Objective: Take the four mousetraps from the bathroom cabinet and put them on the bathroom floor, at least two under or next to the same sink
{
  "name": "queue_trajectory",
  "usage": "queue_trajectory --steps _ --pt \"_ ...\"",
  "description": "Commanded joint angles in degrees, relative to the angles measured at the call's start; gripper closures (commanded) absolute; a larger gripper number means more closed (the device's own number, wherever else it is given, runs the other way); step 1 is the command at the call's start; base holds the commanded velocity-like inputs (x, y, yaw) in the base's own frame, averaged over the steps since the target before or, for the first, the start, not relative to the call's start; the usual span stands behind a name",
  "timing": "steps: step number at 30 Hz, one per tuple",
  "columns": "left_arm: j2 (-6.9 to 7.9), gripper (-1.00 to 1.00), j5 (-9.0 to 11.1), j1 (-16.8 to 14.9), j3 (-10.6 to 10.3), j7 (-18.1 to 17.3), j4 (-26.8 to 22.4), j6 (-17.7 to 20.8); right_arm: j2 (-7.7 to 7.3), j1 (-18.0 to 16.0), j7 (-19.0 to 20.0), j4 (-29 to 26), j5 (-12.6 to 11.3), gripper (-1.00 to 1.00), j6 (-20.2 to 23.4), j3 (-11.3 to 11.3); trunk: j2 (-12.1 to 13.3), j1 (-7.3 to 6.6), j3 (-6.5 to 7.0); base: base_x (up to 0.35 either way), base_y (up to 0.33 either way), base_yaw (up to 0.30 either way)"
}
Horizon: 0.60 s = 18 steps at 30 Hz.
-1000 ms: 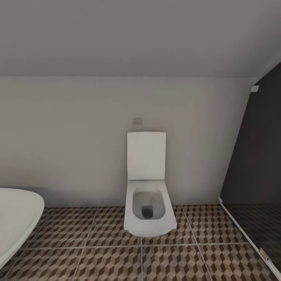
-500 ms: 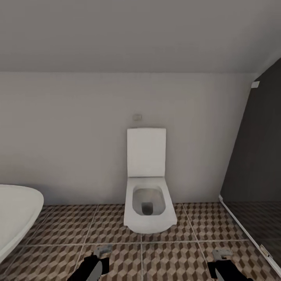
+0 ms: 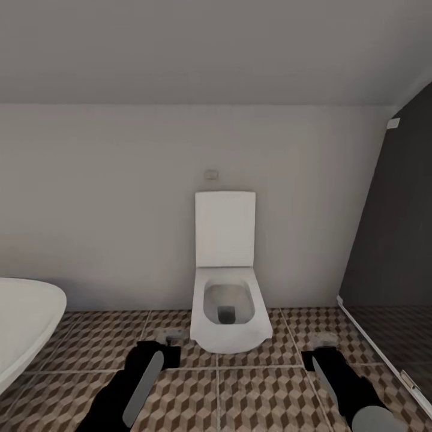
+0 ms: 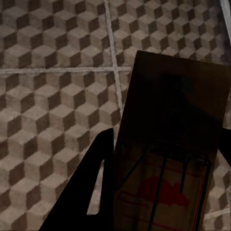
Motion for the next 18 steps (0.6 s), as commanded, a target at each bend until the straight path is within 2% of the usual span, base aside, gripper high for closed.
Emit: queue_trajectory --steps 1,4,5,7,8,11,14,18 --pt "0.19 1.00 0.1 0.0 0.0 0.5 -0.1 0.2 0.38 -0.2 0.0 -0.2 0.3 1.00 0.0 -0.1 -0.4 0.22 -0.25 0.000 0.000 0.000" --pt "1.79 1.00 -1.8 -0.1 1.0 0.7 0.5 -0.3 1.30 -0.5 -0.2 -0.4 0.4 1.00 -1.3 0.0 -1.6 0.87 -0.79 0.000 0.000 0.000" --pt "3.05 1.00 -2.6 -0.1 2.0 0.8 0.8 -0.9 1.50 -0.5 -0.2 -0.5 0.4 1.00 -1.9 0.0 -2.0 1.09 -0.97 0.000 0.000 0.000" --pt "4.34 1.00 -3.1 -0.1 3.2 0.8 0.9 -1.3 1.57 -0.6 -0.3 -0.6 0.3 1.00 -2.4 0.0 -2.9 1.53 -1.33 0.000 0.000 0.000" --pt "5.51 1.00 -3.3 -0.1 4.6 0.7 1.1 -1.7 1.62 -0.8 -0.3 -0.7 0.4 1.00 -2.8 0.0 -3.3 1.75 -1.51 0.000 0.000 0.000" --pt "7.12 1.00 -3.6 -0.1 6.6 0.5 1.2 -2.1 1.73 -1.7 -0.4 -0.6 0.3 1.00 -3.6 0.0 -4.5 2.41 -2.04 0.000 0.000 0.000" --pt "7.60 1.00 -3.7 -0.1 7.6 0.5 0.4 -2.5 1.92 -2.6 -0.5 -0.5 0.3 1.00 -5.0 -0.1 -5.7 3.07 -2.58 0.000 0.000 0.000" --pt "7.16 1.00 -3.8 -0.1 7.8 0.5 -0.7 -3.5 2.23 -3.1 -0.5 -0.4 0.2 1.00 -6.4 -0.1 -7.3 3.95 -3.30 0.000 0.000 0.000"
